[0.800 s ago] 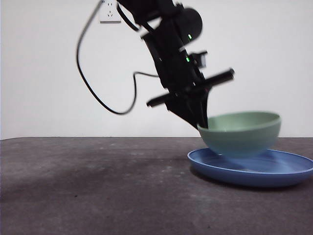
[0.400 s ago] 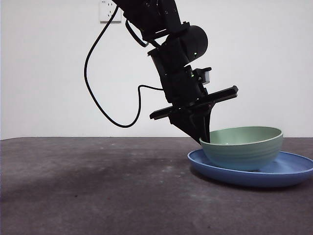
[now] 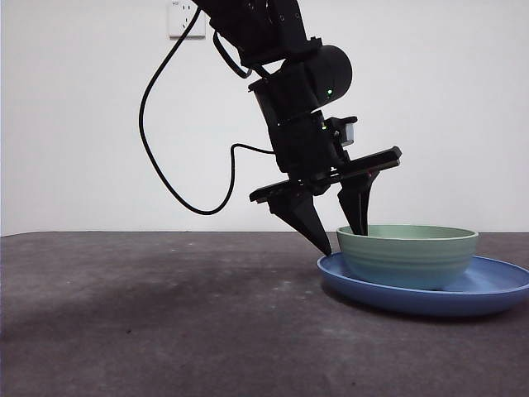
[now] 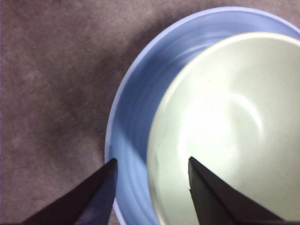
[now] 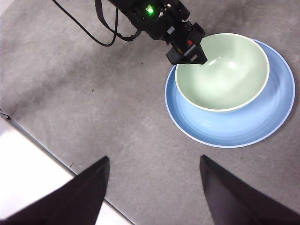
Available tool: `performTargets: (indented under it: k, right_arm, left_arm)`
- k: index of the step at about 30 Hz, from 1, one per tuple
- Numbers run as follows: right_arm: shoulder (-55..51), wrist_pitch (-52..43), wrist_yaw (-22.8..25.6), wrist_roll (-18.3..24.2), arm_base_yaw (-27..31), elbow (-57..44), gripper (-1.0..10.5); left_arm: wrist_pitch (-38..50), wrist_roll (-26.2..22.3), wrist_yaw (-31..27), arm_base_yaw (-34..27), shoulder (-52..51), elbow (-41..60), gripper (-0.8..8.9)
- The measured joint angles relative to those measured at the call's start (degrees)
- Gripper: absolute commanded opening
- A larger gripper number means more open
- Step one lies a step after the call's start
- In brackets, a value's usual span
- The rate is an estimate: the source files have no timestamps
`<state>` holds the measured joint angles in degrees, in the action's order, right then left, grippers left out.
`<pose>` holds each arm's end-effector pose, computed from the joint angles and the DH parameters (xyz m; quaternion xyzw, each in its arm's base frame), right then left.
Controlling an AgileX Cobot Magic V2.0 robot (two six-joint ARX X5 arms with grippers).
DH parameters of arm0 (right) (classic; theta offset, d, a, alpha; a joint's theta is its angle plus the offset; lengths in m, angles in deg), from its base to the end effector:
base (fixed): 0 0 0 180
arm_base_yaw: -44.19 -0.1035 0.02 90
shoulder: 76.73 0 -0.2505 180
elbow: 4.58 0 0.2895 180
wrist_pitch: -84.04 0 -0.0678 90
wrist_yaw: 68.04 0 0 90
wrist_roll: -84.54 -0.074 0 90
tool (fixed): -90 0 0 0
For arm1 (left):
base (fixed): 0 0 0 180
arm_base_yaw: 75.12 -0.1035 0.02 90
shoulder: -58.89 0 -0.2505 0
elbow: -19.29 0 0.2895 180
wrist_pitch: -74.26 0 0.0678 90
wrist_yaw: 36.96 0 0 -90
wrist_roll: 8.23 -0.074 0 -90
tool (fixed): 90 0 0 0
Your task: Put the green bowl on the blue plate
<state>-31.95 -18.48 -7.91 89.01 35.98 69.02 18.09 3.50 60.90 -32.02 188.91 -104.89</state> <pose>0.1759 0.0626 0.3204 0.0438 0.3928 0.3128 0.8637 0.3839 -0.3731 0.1413 0.0760 0.5261 -0.3166 0.7856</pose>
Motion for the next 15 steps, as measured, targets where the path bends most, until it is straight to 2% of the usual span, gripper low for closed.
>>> performTargets:
  k: [7, 15]
  right_arm:
    - [0.0, 0.0, 0.1, 0.0, 0.0, 0.0, 3.1]
    - [0.0, 0.0, 0.3, 0.0, 0.0, 0.0, 3.1]
  left_arm:
    - [-0.6, -0.1, 0.0, 0.0, -3.2, 0.0, 2.50]
    - [-1.1, -0.2, 0.0, -2.4, -18.1, -0.3, 2.50]
